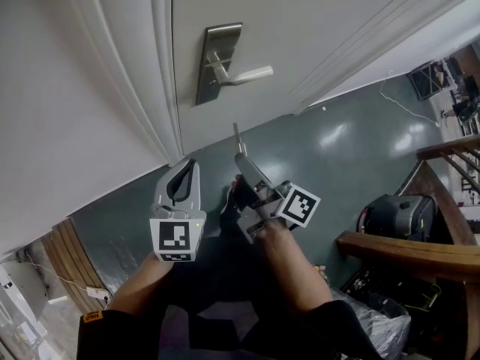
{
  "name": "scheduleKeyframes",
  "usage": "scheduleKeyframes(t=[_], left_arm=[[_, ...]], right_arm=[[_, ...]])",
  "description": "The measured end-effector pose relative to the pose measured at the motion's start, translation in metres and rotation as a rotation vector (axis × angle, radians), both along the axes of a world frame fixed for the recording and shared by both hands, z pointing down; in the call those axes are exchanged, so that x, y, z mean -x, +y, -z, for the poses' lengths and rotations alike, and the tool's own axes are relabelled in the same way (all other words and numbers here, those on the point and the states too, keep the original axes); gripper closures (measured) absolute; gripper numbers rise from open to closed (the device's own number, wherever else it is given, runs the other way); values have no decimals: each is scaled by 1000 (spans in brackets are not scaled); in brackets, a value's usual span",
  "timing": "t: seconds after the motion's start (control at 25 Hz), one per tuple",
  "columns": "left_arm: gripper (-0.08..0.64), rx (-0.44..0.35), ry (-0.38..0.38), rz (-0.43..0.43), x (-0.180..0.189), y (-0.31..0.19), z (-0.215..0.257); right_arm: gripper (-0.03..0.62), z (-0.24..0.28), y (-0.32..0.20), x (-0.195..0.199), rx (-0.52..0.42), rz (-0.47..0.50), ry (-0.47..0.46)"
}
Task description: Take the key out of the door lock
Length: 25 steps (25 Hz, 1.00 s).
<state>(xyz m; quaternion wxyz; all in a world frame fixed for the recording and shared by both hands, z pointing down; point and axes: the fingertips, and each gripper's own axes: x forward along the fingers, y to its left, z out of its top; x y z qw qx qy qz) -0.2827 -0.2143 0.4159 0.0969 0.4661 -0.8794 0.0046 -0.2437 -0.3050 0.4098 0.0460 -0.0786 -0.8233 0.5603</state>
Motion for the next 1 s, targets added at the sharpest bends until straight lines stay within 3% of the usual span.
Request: scheduleKeyframes(t=[0.12,0.56,0.8,1.0], left_arm=[[541,-6,-11,-20,-26,-11,9],[541,-7,-11,-93,-39,-29,3],[541,2,1,-112,-154,-46,16],[541,25,-16,-91,-210,-41,13]], right_arm=[[581,16,-9,-30,-15,-23,-17],[581,12,-23,-65,-101,-93,-26],[581,22,-33,-180,-179,-92,-22],[581,17,-37,-240,-196,-89,-30]])
